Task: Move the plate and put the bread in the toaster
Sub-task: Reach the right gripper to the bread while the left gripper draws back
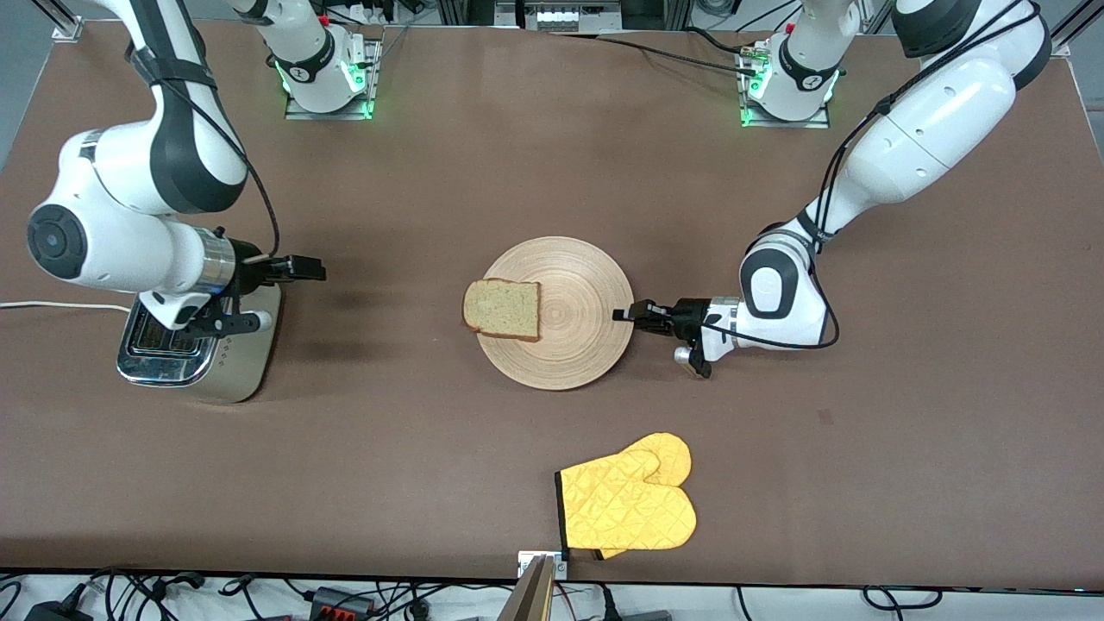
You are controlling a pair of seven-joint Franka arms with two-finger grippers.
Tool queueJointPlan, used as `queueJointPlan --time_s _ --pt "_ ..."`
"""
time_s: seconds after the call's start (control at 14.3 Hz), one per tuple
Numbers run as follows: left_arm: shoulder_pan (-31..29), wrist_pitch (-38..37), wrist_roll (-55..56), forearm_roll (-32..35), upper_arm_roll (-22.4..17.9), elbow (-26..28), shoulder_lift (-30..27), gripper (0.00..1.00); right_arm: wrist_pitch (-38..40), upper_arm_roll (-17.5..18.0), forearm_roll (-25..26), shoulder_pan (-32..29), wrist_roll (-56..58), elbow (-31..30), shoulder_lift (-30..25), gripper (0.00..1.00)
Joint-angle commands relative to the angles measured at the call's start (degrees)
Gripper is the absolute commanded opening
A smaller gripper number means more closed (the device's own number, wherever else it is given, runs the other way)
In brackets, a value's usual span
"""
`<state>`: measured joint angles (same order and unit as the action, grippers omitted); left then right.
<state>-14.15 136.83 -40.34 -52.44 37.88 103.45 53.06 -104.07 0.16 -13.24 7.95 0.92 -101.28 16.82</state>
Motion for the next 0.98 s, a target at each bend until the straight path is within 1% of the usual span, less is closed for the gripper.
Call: queueJointPlan --time_s 0.0,0.07,0.28,0.49,0.56,0.7,0.91 --pt "-0.4 0.0 -1.9 -2.4 0.4 0.5 -0.5 0.42 -1.0 -0.2 -1.1 1.9 -0.4 1.1 1.9 1.00" --pt "-0.5 -0.1 -2.4 -2.4 0.4 0.6 -0.7 0.99 -1.4 -0.2 -1.3 2.4 -0.4 1.1 2.3 1.00" --pt "-1.8 -0.9 -2.1 -2.3 0.4 0.6 -2.7 1.00 -2.3 -0.2 -3.1 3.6 -0.4 1.0 4.4 1.00" --pt "-5.4 -7.4 -2.0 -0.7 0.2 0.1 -5.1 1.00 -3.5 -0.2 -6.3 5.0 -0.4 1.0 6.7 1.00" --pt "-6.8 -9.8 -1.9 1.3 0.1 -0.3 -5.5 1.00 -4.2 -0.2 -7.3 5.8 -0.4 0.9 7.9 1.00" --pt "-9.9 -15.1 -1.5 9.9 0.1 -3.4 -5.8 1.00 -6.2 -0.2 -10.1 7.8 -0.3 0.9 10.0 1.00" --pt "-12.7 -21.7 -0.3 22.4 0.1 -8.0 -5.8 1.00 -10.5 -0.2 -15.5 10.4 -0.3 1.1 13.1 1.00"
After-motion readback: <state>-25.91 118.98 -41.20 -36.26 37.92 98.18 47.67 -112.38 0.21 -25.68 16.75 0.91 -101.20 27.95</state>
